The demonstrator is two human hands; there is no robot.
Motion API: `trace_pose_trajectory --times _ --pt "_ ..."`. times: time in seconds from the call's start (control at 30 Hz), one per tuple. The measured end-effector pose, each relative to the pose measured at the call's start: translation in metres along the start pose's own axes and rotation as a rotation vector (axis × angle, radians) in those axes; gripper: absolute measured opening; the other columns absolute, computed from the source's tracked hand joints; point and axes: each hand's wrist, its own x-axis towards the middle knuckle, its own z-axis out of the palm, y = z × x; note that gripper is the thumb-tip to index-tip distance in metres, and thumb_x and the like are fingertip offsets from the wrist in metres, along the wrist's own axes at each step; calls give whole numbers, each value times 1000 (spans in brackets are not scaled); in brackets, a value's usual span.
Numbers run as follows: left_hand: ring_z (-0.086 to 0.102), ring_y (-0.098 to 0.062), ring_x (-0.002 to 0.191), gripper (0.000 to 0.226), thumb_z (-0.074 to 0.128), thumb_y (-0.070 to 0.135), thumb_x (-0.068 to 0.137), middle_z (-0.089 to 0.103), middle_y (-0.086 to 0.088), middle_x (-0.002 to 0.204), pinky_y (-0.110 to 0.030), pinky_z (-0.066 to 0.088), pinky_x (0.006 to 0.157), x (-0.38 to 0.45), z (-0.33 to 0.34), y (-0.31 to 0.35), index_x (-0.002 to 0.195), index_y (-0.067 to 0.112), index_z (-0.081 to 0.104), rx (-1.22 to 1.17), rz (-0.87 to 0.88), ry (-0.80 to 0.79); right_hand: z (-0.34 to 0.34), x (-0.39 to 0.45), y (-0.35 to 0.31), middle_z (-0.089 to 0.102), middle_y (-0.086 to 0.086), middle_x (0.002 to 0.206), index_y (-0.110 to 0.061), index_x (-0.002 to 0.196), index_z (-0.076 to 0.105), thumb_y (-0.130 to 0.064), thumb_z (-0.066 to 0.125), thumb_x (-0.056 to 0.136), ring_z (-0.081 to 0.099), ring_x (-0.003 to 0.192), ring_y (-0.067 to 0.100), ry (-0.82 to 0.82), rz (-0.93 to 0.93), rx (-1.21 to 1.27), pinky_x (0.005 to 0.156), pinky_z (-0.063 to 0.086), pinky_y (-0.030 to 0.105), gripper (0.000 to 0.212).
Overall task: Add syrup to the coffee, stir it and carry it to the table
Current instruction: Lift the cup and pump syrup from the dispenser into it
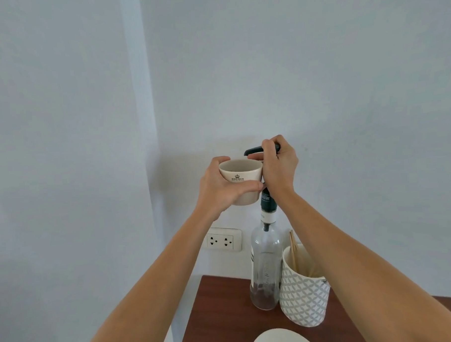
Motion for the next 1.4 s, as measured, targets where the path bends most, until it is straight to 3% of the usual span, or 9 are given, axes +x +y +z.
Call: trace_pose_trajectory --times 0.13,0.3,0.5,0.7,0.8,0.9,1.0,1.3,1.4 --pt "64 -10 100 89 95 33 50 65 8 113 -20 48 67 0 -1 -2 127 25 52 -1 -12 -10 -1 -1 -1 74 -1 55 -12 68 49 -14 49 87 75 68 27 -1 -13 3 72 55 38 19" --pt "64 -14 104 97 92 38 43 64 6 115 -21 48 67 0 -1 0 130 24 51 -5 -15 -18 -2 -2 -3 74 -1 56 -4 73 53 -12 47 88 75 67 24 -1 -27 -29 63 51 28 17" --pt "64 -14 103 98 90 40 41 65 6 114 -22 49 69 -1 -1 -1 129 24 50 -3 -17 -32 -2 -3 0 71 -5 50 -14 63 45 -10 45 87 76 64 24 -6 -46 -44 58 49 27 25" --pt "63 -14 104 98 91 40 42 63 6 115 -23 50 70 -1 -2 -2 130 26 49 -4 -23 -37 -2 -2 4 68 -4 49 -7 64 45 -9 43 88 75 64 25 2 -71 -95 55 46 26 23" --pt "63 -15 104 93 96 34 49 63 5 115 -25 51 72 1 -2 -3 129 25 50 3 -22 -43 -3 -2 8 72 -3 52 -10 64 45 -11 44 88 75 67 27 -6 -73 -113 62 51 32 24" --pt "62 -14 102 90 97 28 55 62 5 114 -22 50 69 2 -4 -2 131 23 50 1 -15 -46 -4 0 7 76 14 66 -4 73 49 -21 47 90 74 70 27 -10 -50 -105 74 55 44 25" --pt "62 -14 103 91 97 28 54 62 5 115 -23 50 70 3 -3 0 132 23 49 3 -5 -44 -4 1 1 74 22 74 -2 83 52 -31 50 94 75 64 18 -1 -21 -88 76 55 43 30" --pt "62 -14 102 92 96 31 51 62 5 115 -23 49 68 6 -2 0 130 24 50 6 -14 -37 -2 0 -1 73 -4 53 -12 70 49 -16 46 88 75 70 26 -5 -34 -81 70 53 36 19" --pt "62 -13 100 90 96 30 52 63 6 114 -23 49 67 6 -1 0 130 24 50 6 -20 -39 -2 -1 -1 73 -3 54 -9 71 50 -13 45 88 75 68 23 -6 -46 -89 68 53 33 18"
